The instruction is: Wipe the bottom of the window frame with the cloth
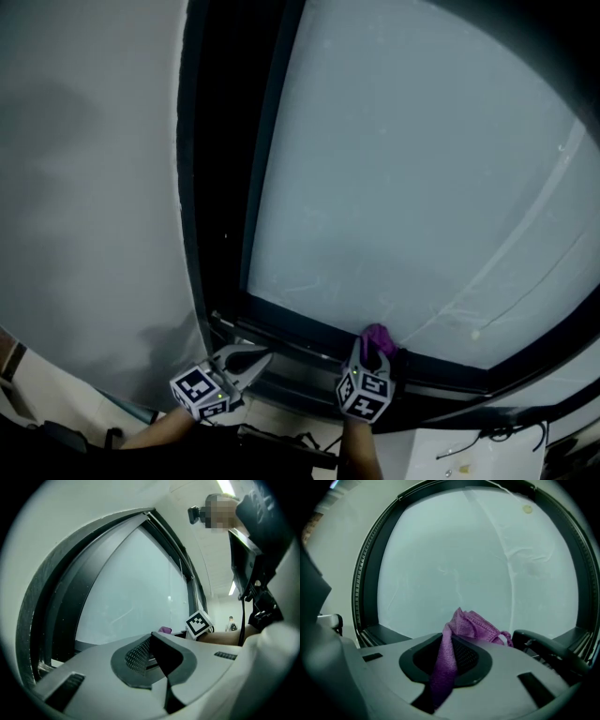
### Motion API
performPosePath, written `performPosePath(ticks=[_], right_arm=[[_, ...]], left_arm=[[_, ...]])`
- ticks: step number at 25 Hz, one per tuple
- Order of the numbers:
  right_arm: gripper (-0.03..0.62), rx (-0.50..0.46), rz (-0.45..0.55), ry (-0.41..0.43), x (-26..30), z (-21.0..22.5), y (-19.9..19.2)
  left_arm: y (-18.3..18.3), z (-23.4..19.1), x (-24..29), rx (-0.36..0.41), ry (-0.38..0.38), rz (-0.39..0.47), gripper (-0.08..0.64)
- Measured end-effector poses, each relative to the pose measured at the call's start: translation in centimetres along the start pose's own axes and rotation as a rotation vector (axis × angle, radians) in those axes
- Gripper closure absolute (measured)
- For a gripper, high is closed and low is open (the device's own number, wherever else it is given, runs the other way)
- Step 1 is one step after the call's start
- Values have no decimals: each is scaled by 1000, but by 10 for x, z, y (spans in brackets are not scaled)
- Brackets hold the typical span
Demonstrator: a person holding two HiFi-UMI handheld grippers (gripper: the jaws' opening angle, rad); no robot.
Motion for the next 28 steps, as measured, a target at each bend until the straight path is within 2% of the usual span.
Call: performPosePath(ticks=[11,18,28], right_arm=[[525,-32,-59,123,6,-30,-6],[525,-153,-138,208,12,-62,-13],[525,-261,-195,286,19,-105,-21]], left_arm=[[0,-11,-19,23,85,-11,560],[-4,-21,-37,15,147,-17,560],[-8,-28,-51,5,192,-35,560]])
Point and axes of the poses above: the fingertips, and each gripper's own axes: x forward along the fingers, z to its right, y out of its top, the point moved 2 cm from there along -x, backward along the fingers, and after that the axes turned 11 degrees about x, right-handed, at the moved point
